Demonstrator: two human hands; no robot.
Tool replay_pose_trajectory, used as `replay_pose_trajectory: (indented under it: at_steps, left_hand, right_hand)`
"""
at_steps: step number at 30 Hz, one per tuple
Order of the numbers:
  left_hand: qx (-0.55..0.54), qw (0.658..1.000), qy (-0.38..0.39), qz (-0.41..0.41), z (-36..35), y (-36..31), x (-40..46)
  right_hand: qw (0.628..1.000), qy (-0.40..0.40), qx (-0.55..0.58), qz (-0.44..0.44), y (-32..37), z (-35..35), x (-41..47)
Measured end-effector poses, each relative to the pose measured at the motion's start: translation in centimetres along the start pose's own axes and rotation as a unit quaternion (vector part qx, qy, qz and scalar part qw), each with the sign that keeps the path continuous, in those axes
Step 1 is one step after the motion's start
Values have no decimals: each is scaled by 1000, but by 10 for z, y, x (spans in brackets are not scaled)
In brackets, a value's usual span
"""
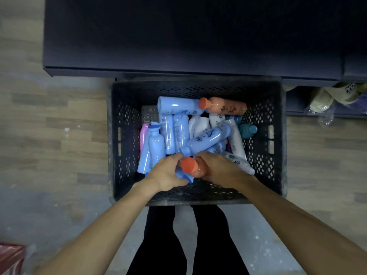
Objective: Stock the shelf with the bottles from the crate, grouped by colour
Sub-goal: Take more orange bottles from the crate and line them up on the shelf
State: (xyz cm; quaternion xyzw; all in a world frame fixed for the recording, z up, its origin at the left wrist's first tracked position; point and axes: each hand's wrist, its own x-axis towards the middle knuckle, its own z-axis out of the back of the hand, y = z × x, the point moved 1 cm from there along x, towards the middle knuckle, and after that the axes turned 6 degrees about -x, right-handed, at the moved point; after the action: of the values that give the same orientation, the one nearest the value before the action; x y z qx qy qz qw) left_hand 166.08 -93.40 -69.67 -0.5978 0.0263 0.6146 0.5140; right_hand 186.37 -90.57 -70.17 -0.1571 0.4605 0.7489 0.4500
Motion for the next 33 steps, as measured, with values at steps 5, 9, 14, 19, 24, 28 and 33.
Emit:
replay_pose_trajectory:
  at_steps: [5,9,14,19,24,28,33]
  left_hand:
    - [-72,997,-11,-6,20,-16,-20]
    - [-132,987,-69,-60,37,-48,-42]
    - [-187,963,-156,-110,71,-92,-83]
    - [-139,954,-203,-172,117,-134,-125]
    - [-119,940,-226,-225,163,-169,-164]
    - [-111,923,-239,-281,198,-203,-203]
    - [-84,883,-291,-359,250,-249,-267]
  right_hand:
    - [981,-105,165,-8,37,67,-29]
    - [959,-163,229,17,77,118,-51]
    - [946,-203,245,57,126,177,-73]
    - [945,-227,217,94,171,228,-96]
    - [937,-282,164,122,222,276,-129]
    - [922,-339,91,161,271,314,-165]
    - [890,-402,27,213,341,360,-216]
